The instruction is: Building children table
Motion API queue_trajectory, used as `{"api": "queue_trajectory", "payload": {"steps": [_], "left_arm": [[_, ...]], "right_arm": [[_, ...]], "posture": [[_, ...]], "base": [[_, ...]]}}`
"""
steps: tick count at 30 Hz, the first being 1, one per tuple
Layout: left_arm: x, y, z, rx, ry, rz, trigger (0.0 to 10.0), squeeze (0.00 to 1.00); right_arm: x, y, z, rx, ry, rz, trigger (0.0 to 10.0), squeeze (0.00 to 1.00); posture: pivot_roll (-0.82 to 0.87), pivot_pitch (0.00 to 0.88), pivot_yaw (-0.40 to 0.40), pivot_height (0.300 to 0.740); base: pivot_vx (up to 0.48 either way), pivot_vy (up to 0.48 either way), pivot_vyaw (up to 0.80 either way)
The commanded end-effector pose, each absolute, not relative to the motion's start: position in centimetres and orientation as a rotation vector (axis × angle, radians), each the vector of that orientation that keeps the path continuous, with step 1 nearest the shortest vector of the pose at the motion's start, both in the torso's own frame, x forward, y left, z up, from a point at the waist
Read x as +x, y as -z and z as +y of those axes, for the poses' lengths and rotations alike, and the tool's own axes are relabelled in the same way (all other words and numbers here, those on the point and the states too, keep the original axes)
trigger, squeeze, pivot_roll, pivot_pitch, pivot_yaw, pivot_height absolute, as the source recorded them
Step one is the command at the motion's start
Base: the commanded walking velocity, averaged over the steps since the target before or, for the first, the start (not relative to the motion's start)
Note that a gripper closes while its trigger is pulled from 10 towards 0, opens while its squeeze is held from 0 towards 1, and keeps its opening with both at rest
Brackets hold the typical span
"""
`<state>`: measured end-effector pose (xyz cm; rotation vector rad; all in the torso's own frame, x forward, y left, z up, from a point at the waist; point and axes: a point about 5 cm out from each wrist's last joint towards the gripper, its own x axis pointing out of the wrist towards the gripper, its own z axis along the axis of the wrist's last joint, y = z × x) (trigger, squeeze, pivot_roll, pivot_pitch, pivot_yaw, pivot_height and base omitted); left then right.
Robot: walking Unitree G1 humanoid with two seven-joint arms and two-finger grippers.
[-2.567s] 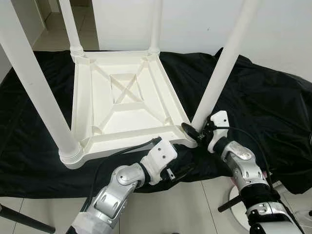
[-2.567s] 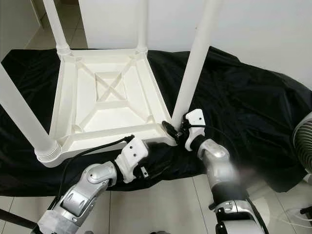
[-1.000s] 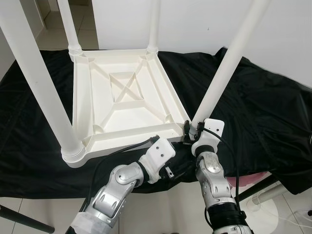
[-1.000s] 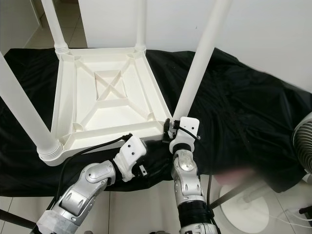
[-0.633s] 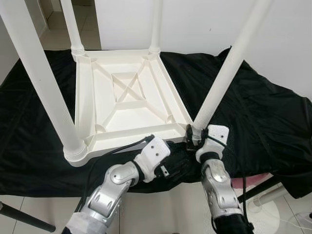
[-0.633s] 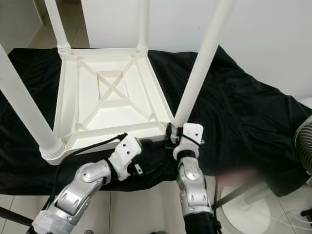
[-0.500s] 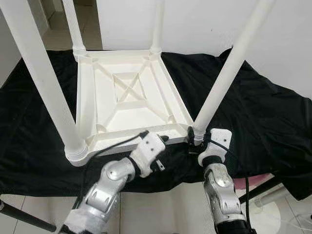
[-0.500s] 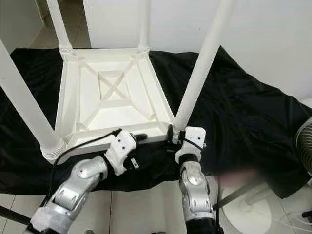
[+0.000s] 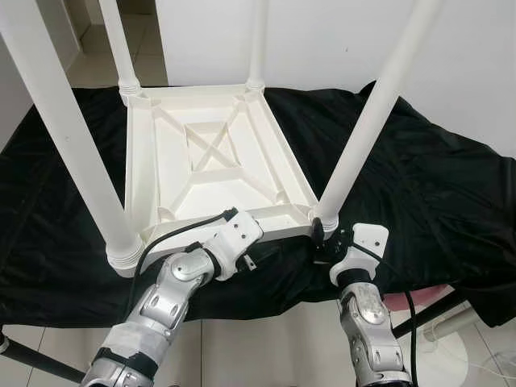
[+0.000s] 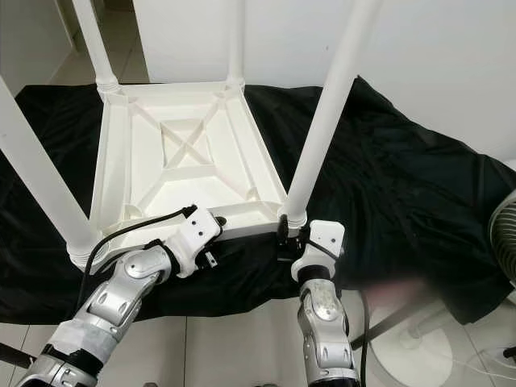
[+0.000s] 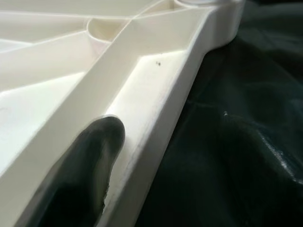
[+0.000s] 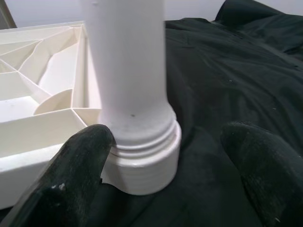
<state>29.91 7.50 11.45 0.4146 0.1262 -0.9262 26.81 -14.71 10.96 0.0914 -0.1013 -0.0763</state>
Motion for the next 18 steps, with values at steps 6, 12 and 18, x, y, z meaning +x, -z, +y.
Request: {"api": "queue_trajectory", "payload": {"steps": [6,12,18], "left_arm": [[31.1,-9.6,9.9,0.421,0.645,0.234,10.0,0.00],[31.5,-10.2,10.0,0.362,0.610,0.228,0.0,0.00],[31.5,-10.3,9.6,0.375,0.604,0.223,0.0,0.00]], "right_arm": [[26.6,-10.8,-15.1,0.099,0.102,-0.087,10.0,0.00],[26.8,-10.9,-15.1,0.104,0.103,-0.084,10.0,0.00],[27.0,-11.0,-15.1,0.105,0.106,-0.087,10.0,0.00]], "posture": [[-0.07,0.079,-0.030,0.740],[-0.07,0.084,-0.030,0.740],[-0.07,0.085,-0.031,0.740]], "base": [[0.000,0.000,0.00],[0.000,0.000,0.00],[0.000,0.000,0.00]]}}
